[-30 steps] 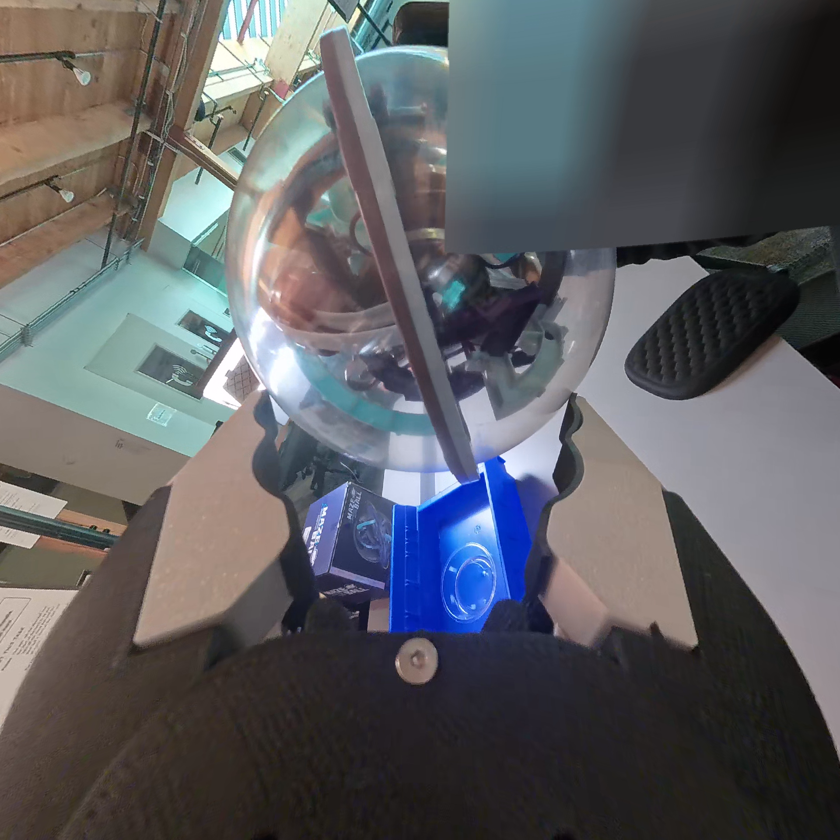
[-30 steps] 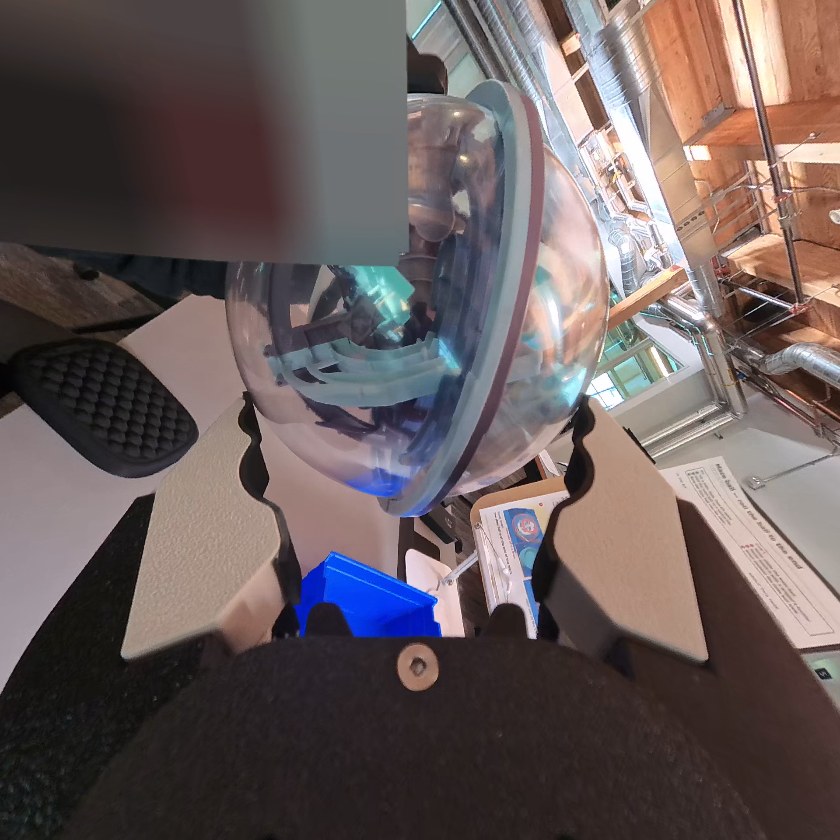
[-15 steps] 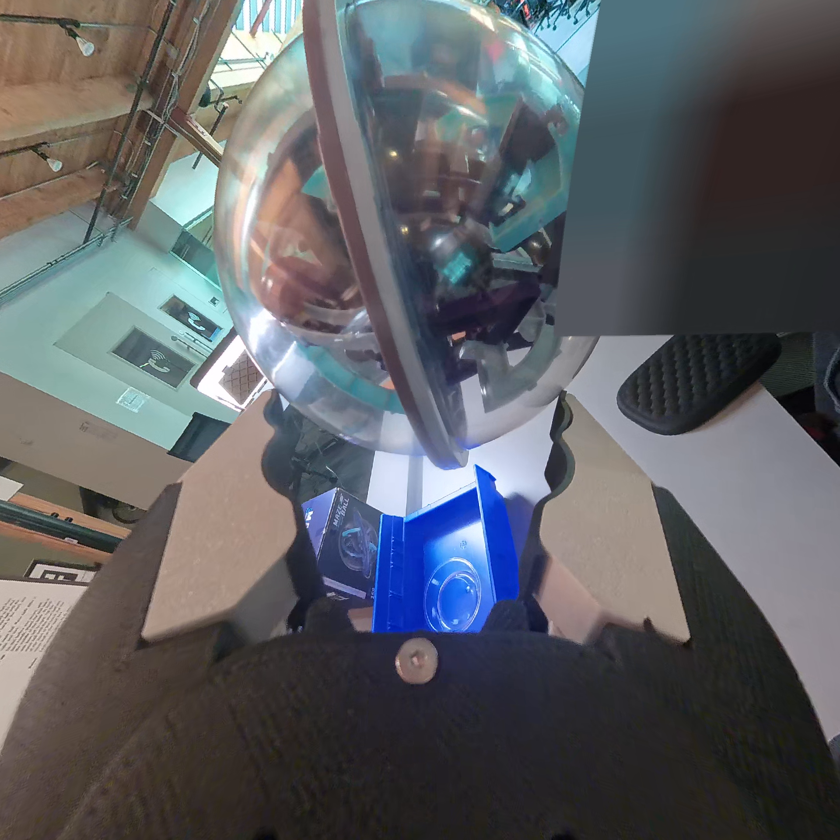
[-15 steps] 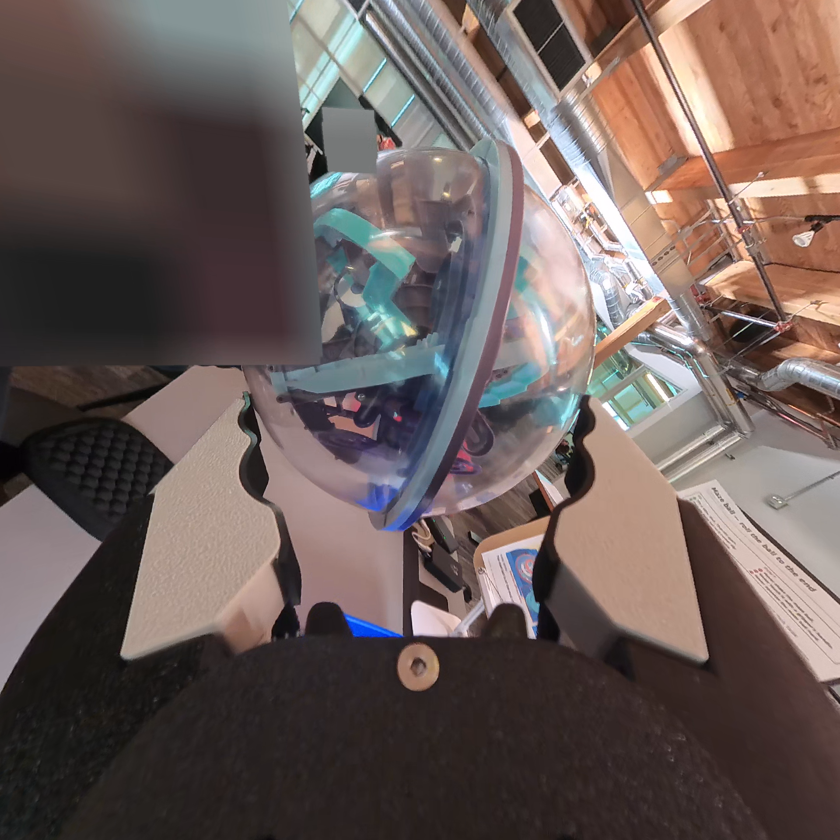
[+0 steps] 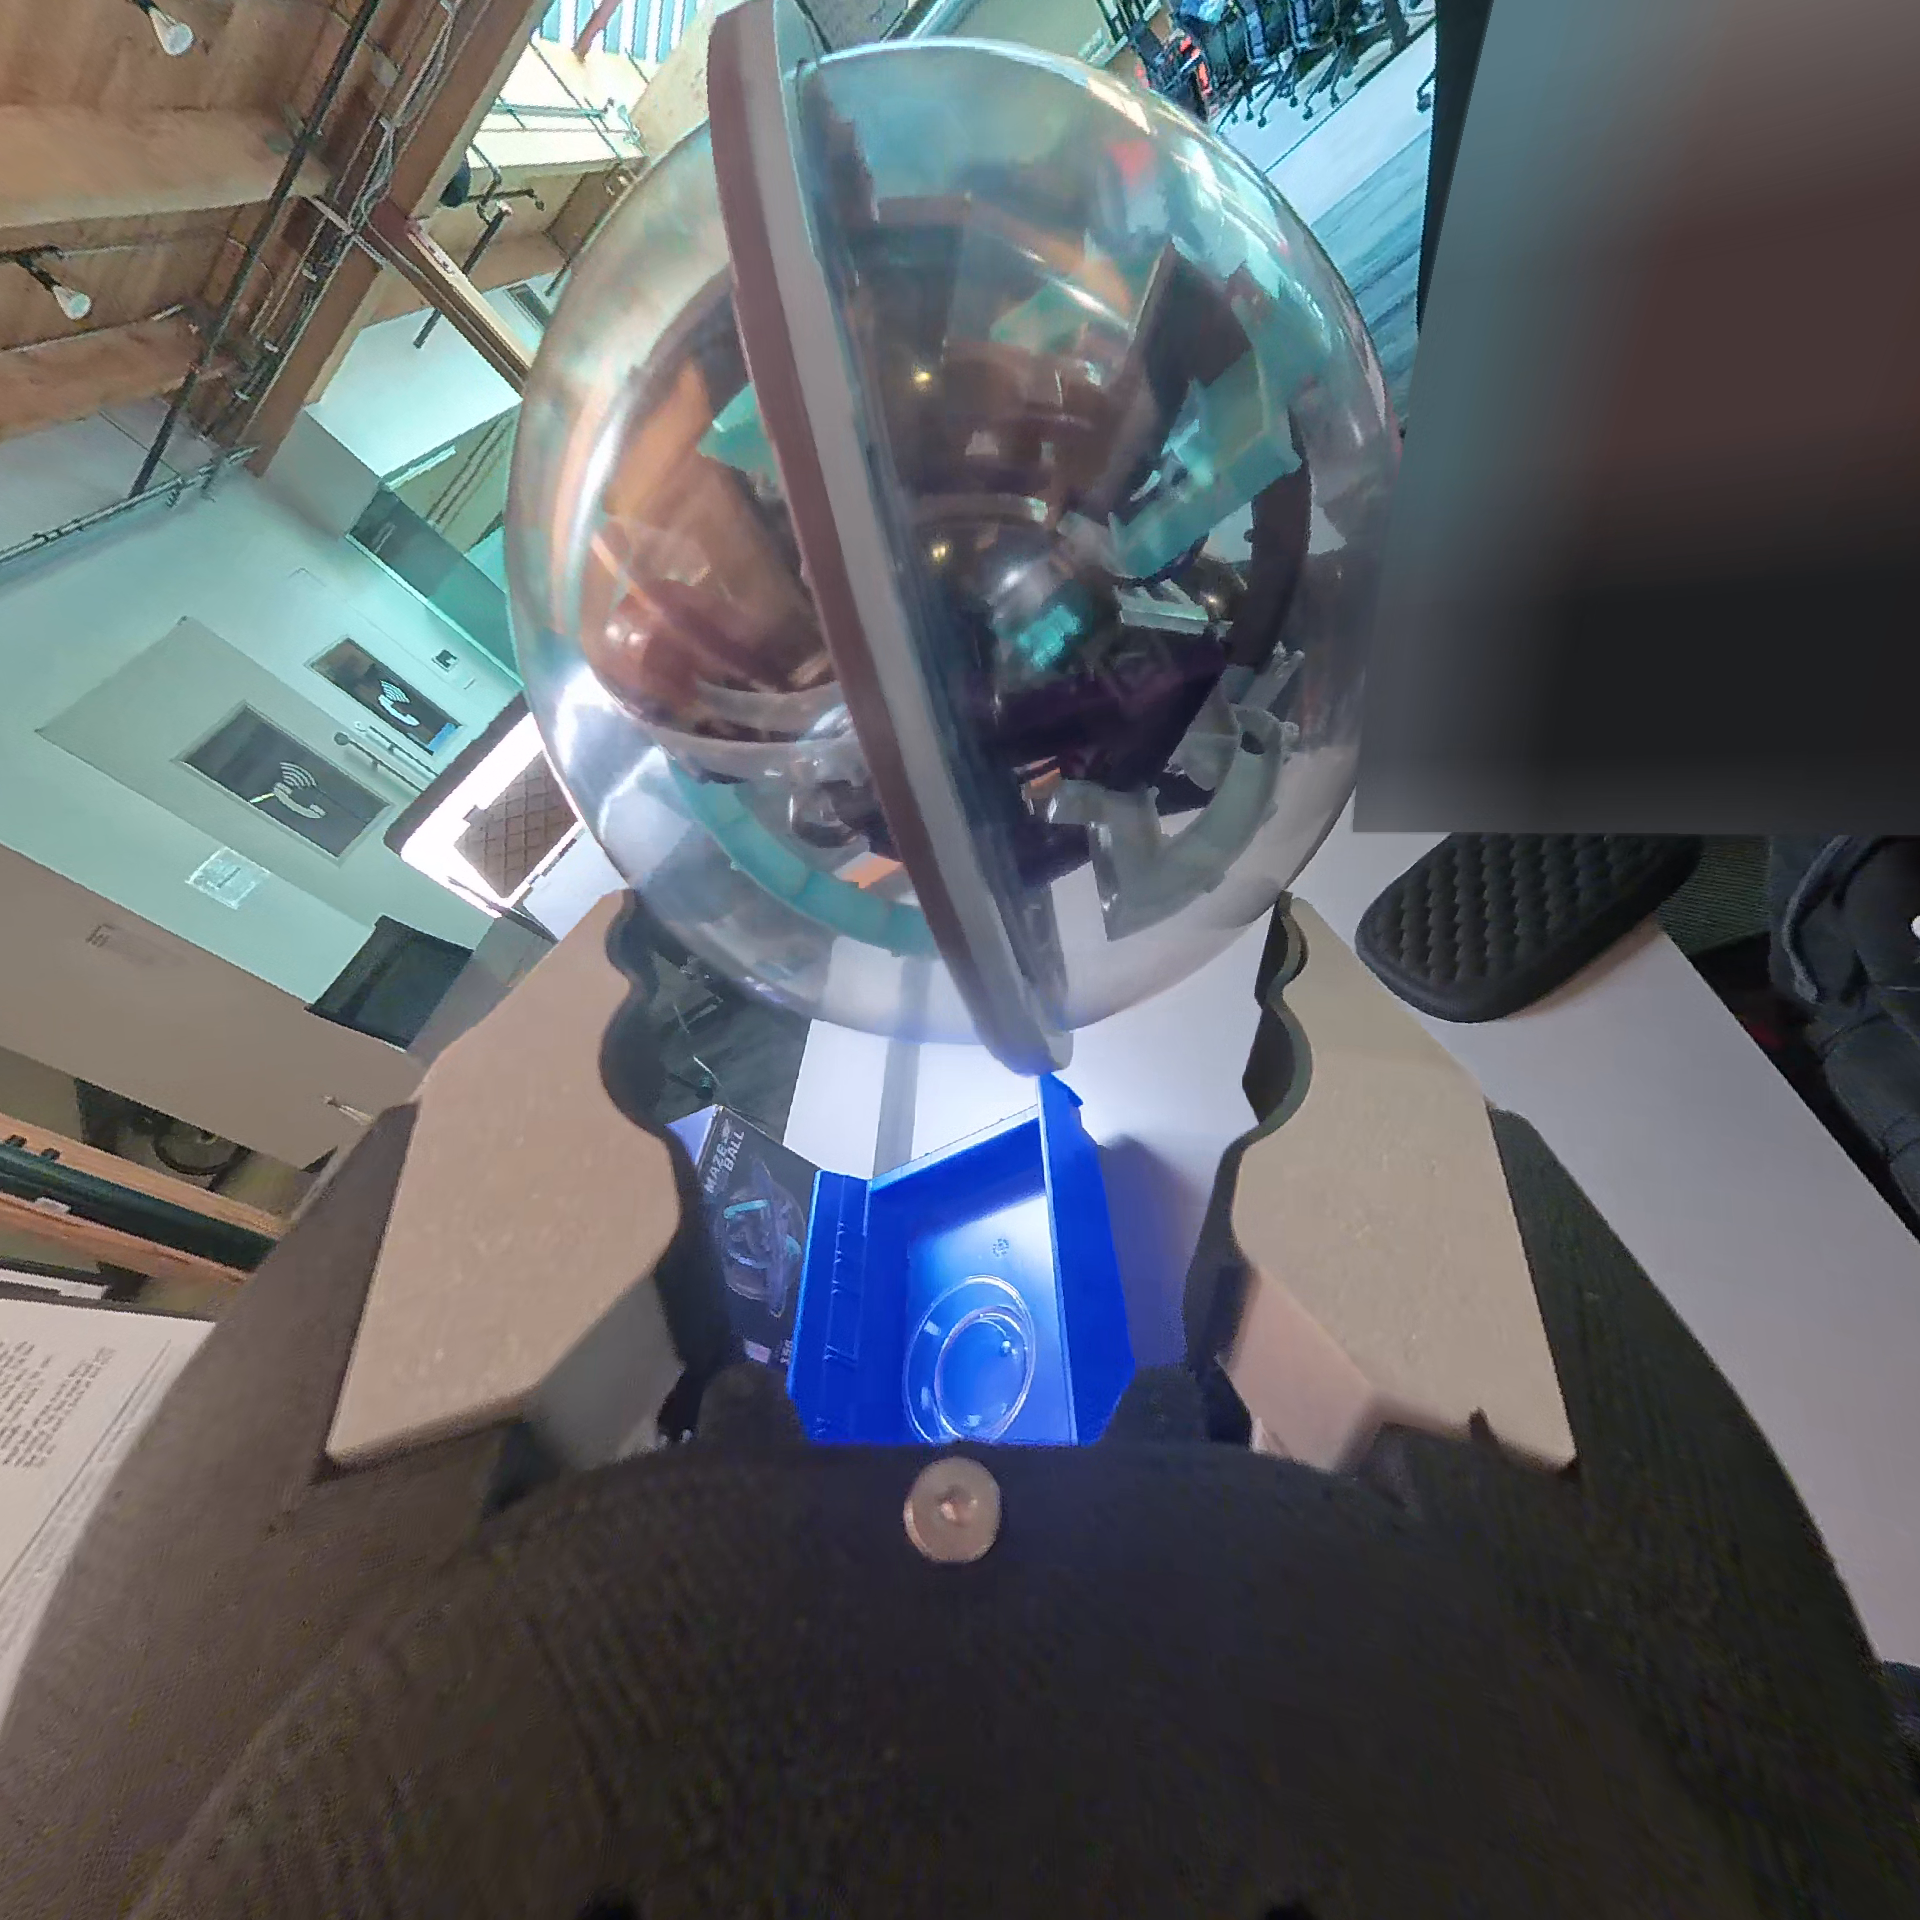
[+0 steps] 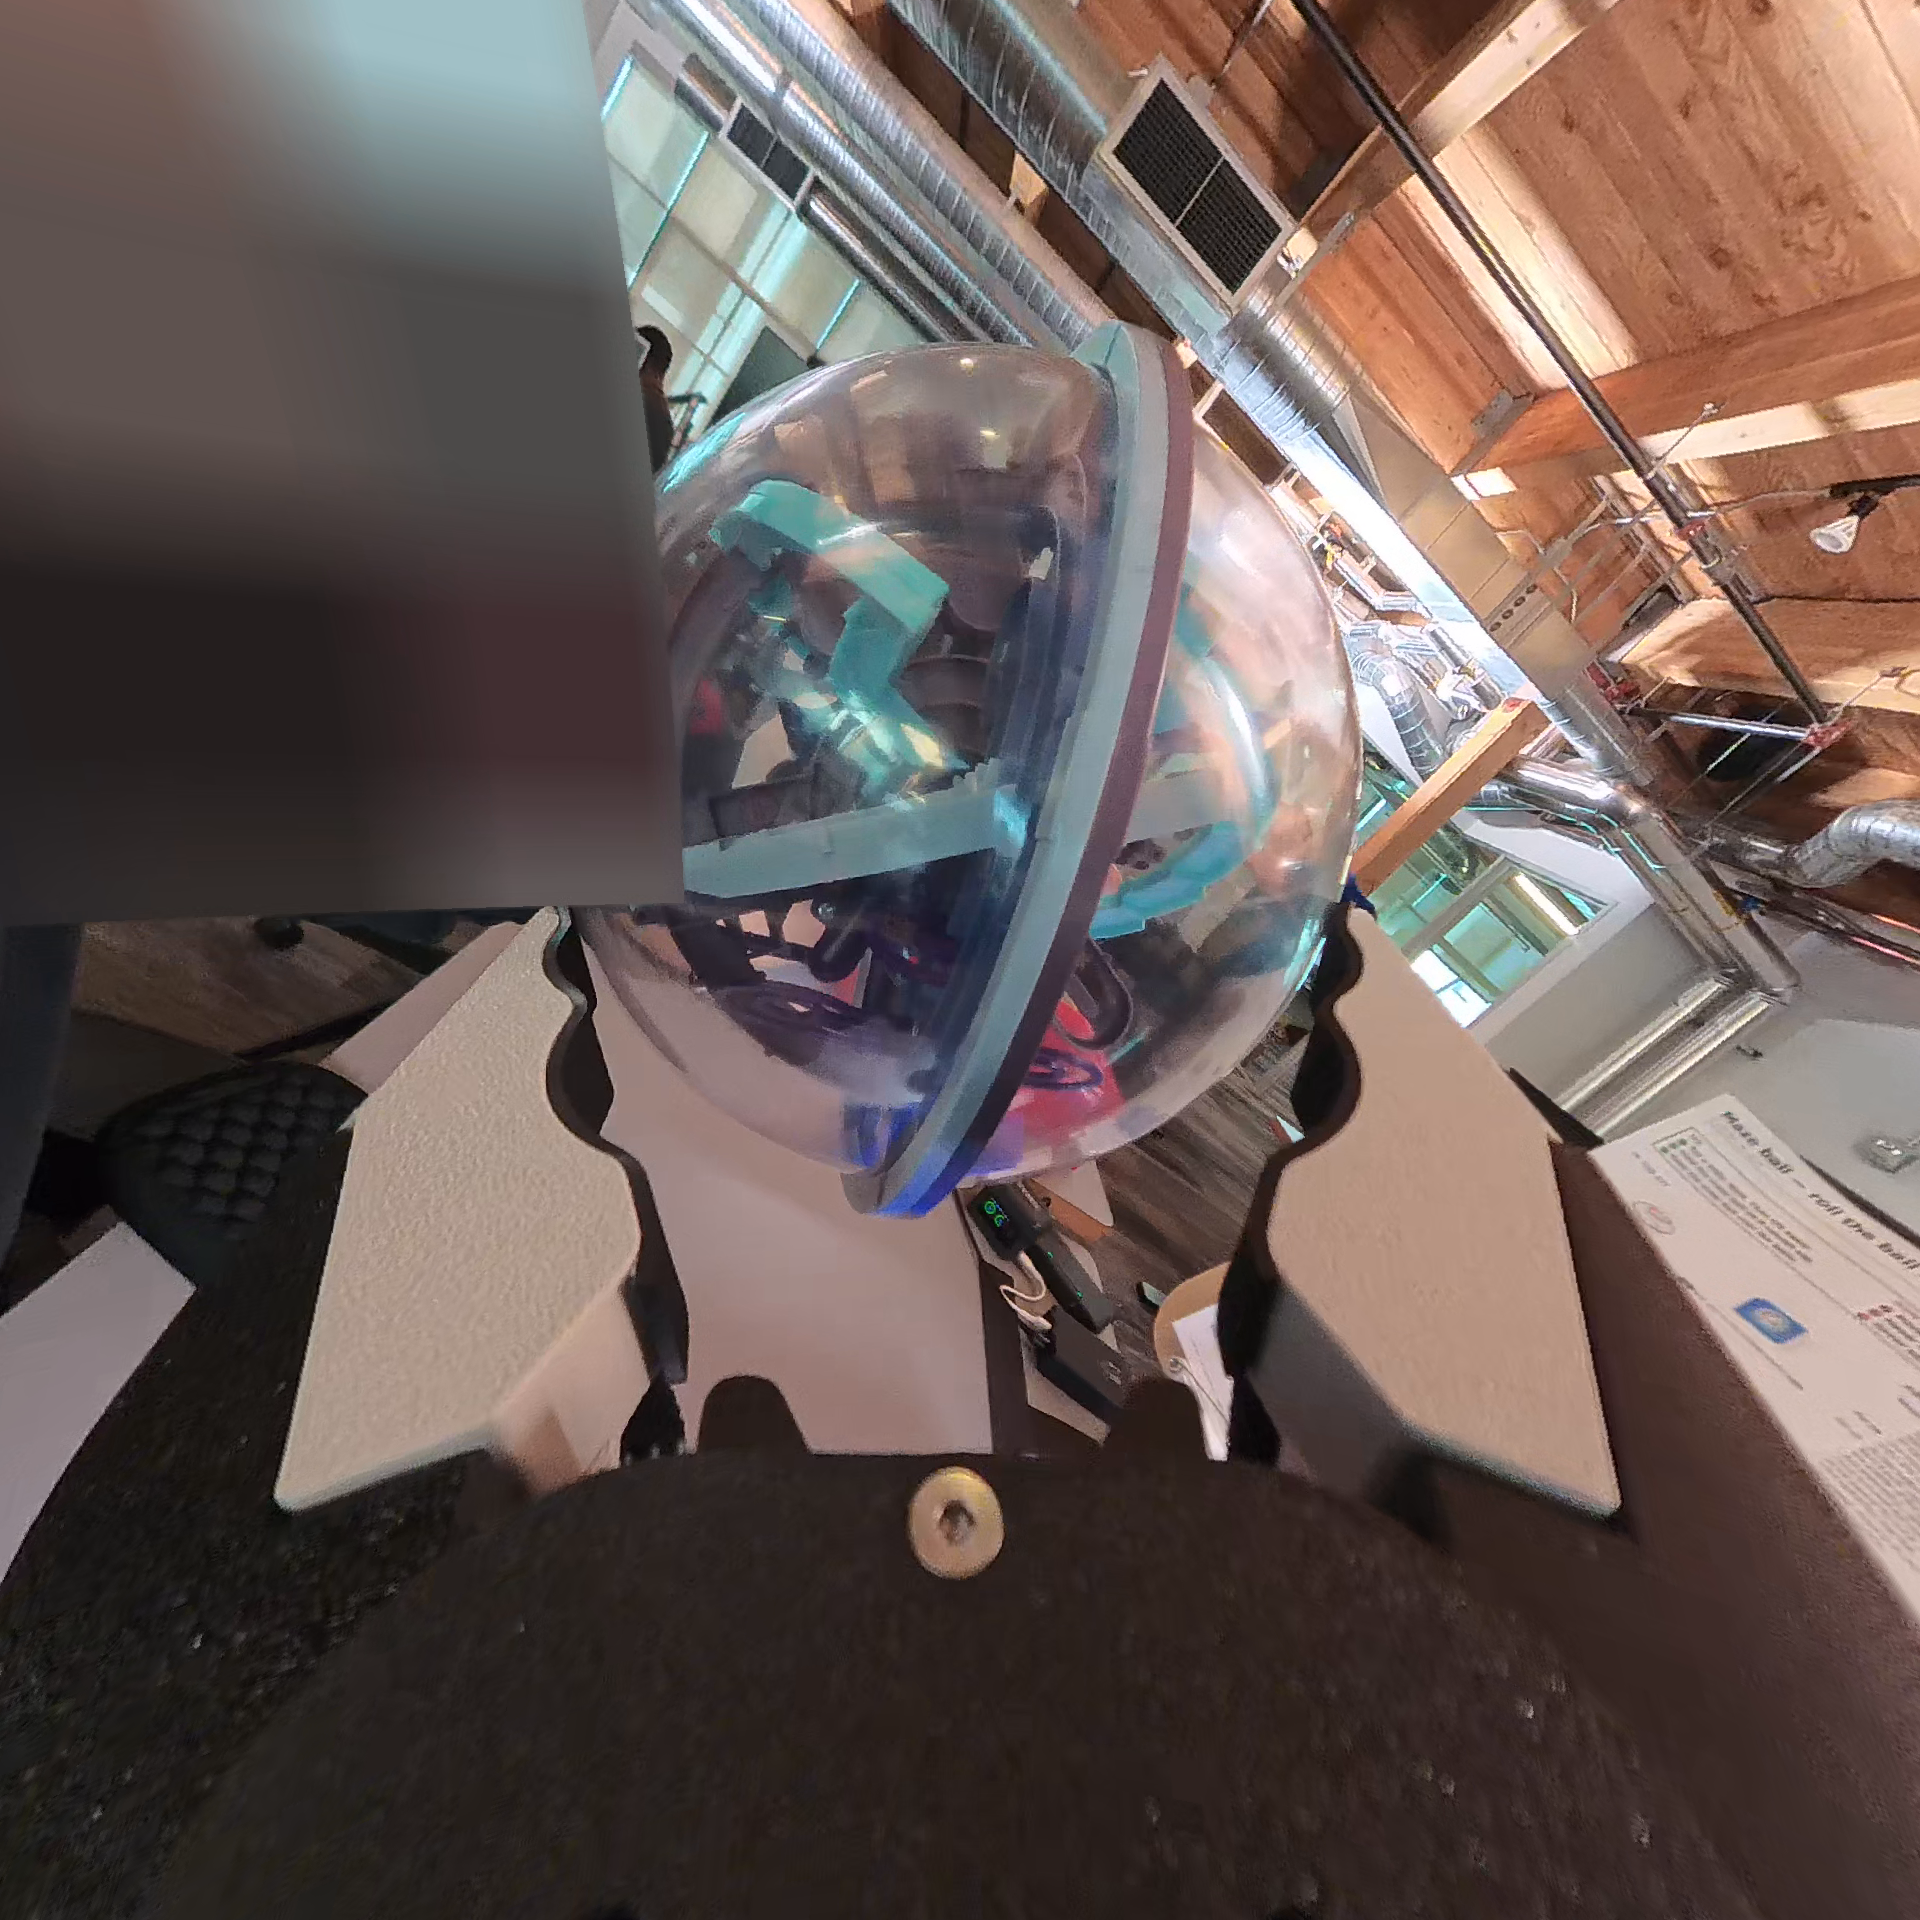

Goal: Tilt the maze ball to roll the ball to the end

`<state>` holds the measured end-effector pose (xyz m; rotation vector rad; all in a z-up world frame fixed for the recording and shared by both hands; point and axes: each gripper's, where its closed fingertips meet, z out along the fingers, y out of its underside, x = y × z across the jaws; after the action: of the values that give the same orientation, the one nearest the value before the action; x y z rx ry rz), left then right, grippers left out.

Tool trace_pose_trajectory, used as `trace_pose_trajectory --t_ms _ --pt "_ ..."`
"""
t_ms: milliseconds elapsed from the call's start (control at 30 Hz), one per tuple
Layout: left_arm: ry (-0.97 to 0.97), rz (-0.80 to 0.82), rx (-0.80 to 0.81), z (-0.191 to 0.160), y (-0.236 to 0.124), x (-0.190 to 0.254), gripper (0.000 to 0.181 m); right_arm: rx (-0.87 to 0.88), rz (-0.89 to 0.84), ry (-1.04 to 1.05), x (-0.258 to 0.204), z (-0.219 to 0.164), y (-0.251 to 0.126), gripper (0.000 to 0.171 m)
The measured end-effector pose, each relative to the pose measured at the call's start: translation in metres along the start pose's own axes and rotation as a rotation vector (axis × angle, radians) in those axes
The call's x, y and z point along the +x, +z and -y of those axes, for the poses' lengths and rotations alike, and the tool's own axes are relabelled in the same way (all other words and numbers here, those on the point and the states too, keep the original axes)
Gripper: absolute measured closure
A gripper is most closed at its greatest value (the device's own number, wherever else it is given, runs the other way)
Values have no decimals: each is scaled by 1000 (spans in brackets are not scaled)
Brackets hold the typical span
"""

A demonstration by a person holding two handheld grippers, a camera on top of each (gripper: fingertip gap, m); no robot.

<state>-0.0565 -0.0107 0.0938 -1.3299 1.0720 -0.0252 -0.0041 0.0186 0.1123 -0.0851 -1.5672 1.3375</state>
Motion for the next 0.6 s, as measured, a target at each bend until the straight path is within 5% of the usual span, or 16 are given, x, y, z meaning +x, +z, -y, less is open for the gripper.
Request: trace_pose_trajectory --t_ms 33,600 --pt "-6 -2 -2 -2 0 1 67 7 -2 9 -1 -2 0 37" --pt "-115 -19 -8 -38 -1 17 66 60 -23 129 -15 -32 3 36"
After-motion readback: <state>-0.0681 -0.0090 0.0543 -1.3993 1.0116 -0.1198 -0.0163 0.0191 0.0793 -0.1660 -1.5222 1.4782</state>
